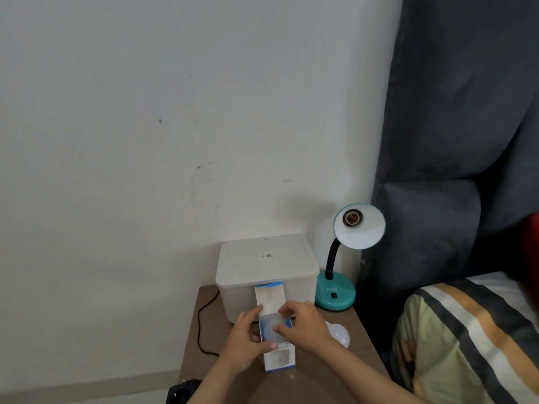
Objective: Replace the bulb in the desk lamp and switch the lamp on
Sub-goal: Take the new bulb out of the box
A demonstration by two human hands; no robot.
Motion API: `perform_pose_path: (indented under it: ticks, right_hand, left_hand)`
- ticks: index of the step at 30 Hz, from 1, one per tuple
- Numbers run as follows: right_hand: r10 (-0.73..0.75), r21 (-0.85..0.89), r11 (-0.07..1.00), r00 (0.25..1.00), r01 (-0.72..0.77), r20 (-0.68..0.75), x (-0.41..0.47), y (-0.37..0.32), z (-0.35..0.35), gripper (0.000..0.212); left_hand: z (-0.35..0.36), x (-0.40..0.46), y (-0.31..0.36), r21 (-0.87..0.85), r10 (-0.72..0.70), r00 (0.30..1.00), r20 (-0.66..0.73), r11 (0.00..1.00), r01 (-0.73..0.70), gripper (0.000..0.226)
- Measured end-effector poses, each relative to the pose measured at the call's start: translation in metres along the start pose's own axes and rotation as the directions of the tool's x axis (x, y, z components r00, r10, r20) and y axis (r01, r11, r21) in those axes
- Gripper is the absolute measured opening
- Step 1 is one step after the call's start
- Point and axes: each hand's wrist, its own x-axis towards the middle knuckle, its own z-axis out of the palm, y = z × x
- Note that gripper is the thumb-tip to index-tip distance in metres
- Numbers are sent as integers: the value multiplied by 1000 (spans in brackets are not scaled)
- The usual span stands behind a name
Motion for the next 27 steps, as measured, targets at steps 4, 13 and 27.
perform_pose_path:
  ticks: [4,13,27]
  right_hand:
    - [45,-114,993,993,-33,109,7,-7,0,43]
    - [60,-23,998,998,-60,10,7,-18,-5,49]
    - [207,597,798,968,-83,-141,0,-18,-51,32]
  left_hand:
    - [-1,1,-1,-6,-12,1000,13,1000,12,86]
    - [-2,0,-2,-22,-30,999,23,999,31,84]
    - [6,-8,-2,-42,-10,995,-101,999,6,73]
